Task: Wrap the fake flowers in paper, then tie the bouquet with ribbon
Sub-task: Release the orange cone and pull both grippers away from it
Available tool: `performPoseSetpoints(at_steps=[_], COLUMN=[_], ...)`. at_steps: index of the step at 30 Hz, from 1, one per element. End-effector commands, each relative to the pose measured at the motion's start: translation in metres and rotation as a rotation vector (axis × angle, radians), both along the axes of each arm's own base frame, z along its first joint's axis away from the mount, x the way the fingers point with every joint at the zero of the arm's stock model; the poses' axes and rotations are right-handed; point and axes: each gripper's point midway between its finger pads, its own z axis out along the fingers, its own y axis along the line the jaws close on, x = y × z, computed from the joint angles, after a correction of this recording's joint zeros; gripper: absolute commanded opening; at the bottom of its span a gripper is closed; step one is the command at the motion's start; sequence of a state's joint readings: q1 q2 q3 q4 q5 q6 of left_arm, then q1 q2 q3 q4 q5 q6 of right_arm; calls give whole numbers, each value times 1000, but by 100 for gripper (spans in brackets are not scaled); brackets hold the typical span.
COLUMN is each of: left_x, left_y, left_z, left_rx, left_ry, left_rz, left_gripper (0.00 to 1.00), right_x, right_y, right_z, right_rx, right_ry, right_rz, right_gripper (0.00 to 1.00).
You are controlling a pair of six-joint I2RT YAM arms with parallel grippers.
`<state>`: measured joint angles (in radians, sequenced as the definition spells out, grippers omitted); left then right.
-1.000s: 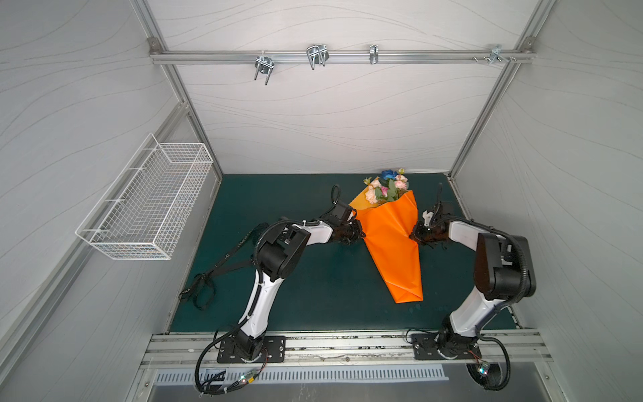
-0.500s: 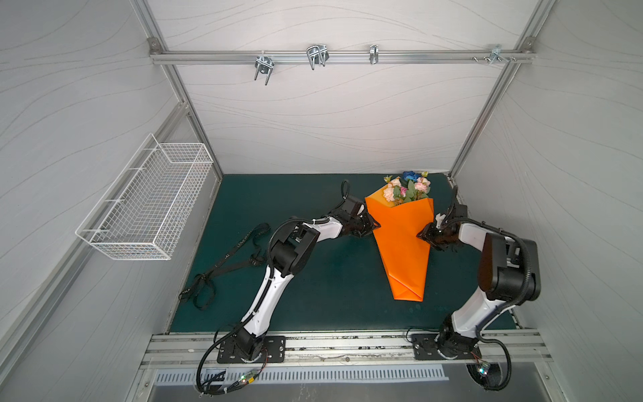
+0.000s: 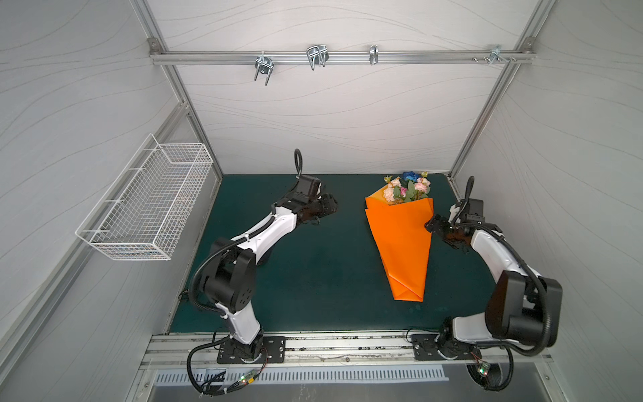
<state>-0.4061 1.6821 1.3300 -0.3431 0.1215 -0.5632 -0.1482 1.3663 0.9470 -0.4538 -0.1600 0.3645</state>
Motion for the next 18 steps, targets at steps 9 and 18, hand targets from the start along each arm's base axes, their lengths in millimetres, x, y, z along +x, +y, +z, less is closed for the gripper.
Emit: performPoseSetpoints(at_steps=[9,18], left_x=[-54,-65], left_y=[210,190], left_z=[-74,-113], left_rx=[736,624], left_ry=[506,525], left_rz=[187,124], left_gripper=[66,61], right_x=[-21,-30], right_y=[3,3], right_z=[60,86], right_rx=[-14,-42], right_ry=[-145,-232], right_rz=[-8,-7], right_gripper=[99,99])
